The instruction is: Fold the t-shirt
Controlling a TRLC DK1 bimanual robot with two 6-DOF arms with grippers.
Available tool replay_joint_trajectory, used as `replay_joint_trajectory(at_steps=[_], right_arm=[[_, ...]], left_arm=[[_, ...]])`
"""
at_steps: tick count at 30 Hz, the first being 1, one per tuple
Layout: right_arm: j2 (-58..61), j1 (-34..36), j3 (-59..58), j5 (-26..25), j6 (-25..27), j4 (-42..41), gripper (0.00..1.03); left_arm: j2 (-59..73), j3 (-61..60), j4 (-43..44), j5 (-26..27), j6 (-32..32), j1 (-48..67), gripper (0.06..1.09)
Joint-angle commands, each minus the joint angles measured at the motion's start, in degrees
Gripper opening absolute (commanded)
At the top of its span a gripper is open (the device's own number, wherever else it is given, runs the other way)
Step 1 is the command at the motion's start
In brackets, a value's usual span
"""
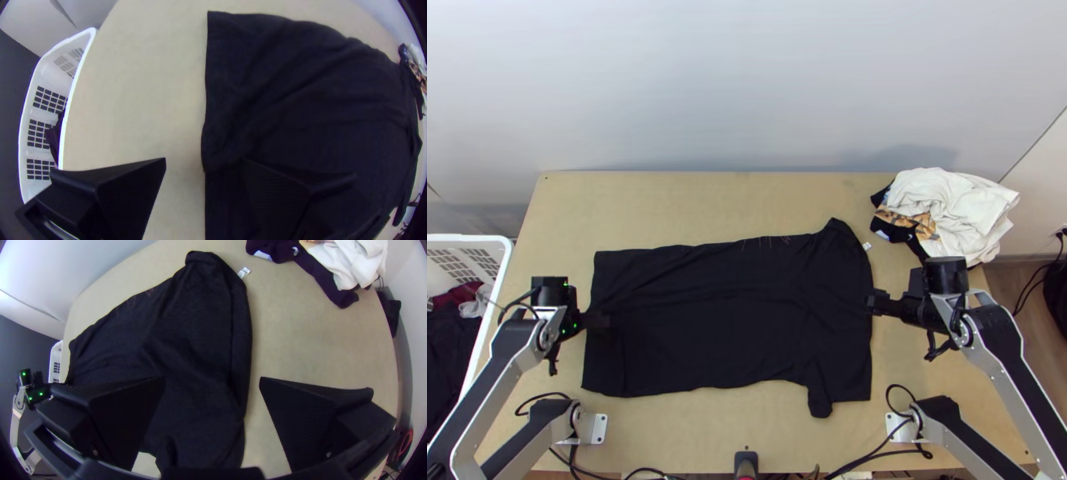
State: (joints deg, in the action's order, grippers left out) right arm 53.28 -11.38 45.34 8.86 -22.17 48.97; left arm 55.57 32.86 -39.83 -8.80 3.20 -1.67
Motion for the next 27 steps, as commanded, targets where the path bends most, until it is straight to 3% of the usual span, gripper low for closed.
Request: replay_joint_trajectory(at_steps=[1, 3, 9, 27], right_arm=[[1.04, -0.05, 2.82, 0.01, -2.44, -0.02, 0.99], [1.74, -0.23, 3.7, 0.01, -3.14, -0.02, 0.99], [2.27, -0.4, 4.32, 0.01, -3.49, -0.19, 0.99], [4.2, -2.07, 8.1, 0.01, -2.52, 1.74, 0.99]], left_arm=[[3.84, 7.66, -15.1, 1.06, -5.14, 0.53, 0.89], [5.86, 10.03, -20.55, 5.02, -7.68, 0.79, 0.9], [9.29, 10.56, -26.79, 5.19, -14.72, 2.99, 0.94], [-0.02, 1.33, -26.0, 3.08, -22.01, 5.1, 0.93]])
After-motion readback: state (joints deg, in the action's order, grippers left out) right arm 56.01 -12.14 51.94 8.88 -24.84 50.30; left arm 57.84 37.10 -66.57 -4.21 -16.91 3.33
